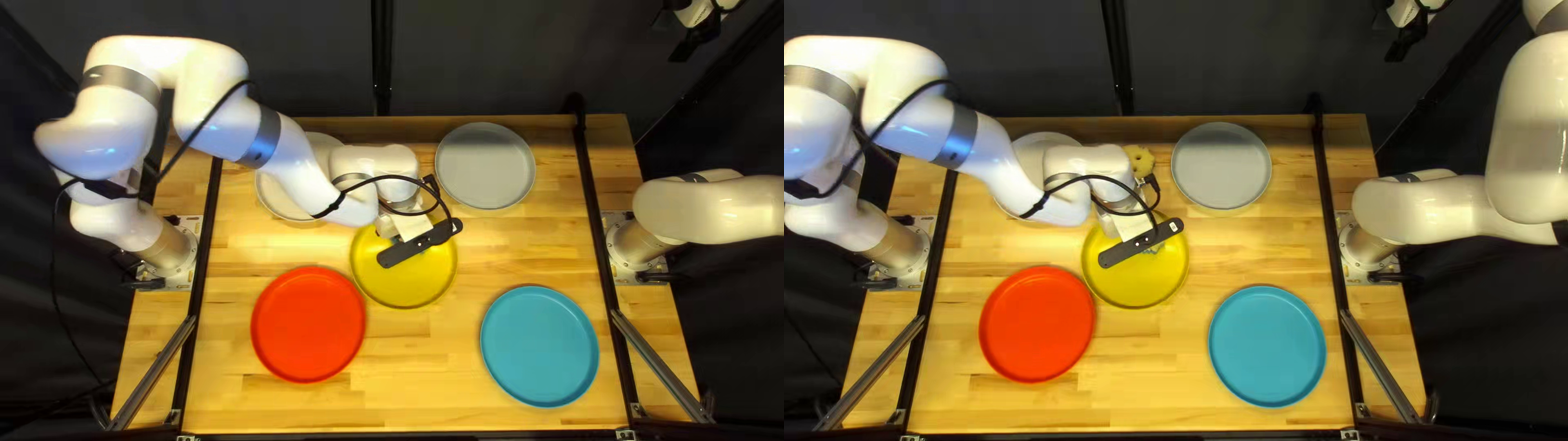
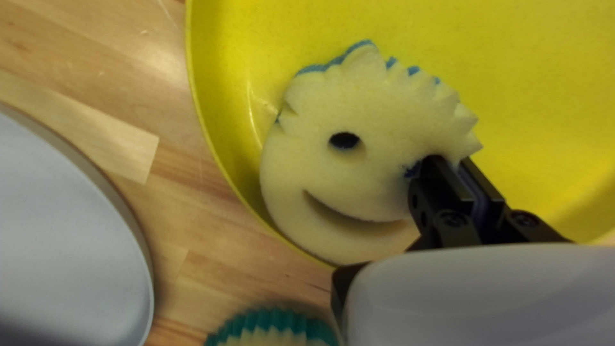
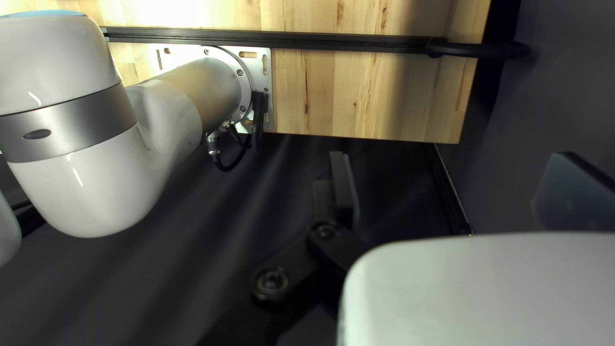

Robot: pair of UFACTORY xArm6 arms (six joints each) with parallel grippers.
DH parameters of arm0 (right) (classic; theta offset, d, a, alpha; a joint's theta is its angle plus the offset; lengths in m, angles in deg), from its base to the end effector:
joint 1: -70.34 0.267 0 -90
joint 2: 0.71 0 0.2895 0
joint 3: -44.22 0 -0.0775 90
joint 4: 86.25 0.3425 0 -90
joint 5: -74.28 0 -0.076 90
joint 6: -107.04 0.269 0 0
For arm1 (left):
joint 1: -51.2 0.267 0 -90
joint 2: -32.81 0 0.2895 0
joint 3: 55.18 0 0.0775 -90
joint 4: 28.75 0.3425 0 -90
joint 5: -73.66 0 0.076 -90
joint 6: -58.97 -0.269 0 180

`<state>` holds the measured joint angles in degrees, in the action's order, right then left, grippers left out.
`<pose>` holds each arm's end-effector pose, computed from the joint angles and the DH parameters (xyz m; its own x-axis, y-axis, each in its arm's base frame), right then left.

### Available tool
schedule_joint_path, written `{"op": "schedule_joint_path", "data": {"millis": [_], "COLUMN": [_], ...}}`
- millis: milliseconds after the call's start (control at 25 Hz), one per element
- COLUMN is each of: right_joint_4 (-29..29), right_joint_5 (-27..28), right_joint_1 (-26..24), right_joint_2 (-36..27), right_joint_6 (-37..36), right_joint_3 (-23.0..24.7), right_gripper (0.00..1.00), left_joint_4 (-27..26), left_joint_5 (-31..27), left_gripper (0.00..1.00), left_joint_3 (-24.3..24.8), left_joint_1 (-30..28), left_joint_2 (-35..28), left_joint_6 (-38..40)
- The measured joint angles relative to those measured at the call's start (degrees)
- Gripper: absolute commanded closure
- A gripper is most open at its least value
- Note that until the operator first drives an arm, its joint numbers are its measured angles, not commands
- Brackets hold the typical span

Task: Pick up sponge and scrub the plate

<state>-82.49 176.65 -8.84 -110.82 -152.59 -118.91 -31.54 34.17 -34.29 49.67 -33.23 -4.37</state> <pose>0.0687 -0.2621 0.3585 0.9993 0.0138 0.0359 0.0196 -0.9857 -0.1674 0.5170 -0.0193 0.0848 0.4533 -0.8882 0.0748 -0.8859 -0.4582 -0.0721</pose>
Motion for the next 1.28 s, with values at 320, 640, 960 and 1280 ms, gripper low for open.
{"op": "schedule_joint_path", "data": {"millis": [320,640,960,1280], "right_joint_4": [0.0,0.0,0.0,0.0], "right_joint_5": [0.0,0.0,0.0,0.0], "right_joint_1": [0.0,0.0,0.0,0.0], "right_joint_2": [0.0,0.0,0.0,0.0], "right_joint_6": [0.0,0.0,0.0,0.0], "right_joint_3": [0.0,0.0,0.0,0.0], "right_gripper": [0.0,0.0,0.0,0.0], "left_joint_4": [1.0,2.4,3.7,1.4], "left_joint_5": [1.6,3.2,5.7,11.2], "left_gripper": [1.0,1.0,1.0,0.11], "left_joint_3": [-0.3,-1.4,-6.9,-5.7], "left_joint_1": [-9.9,-20.8,-25.8,-24.5], "left_joint_2": [-2.2,-1.5,6.1,9.2], "left_joint_6": [2.7,2.7,4.1,0.9]}}
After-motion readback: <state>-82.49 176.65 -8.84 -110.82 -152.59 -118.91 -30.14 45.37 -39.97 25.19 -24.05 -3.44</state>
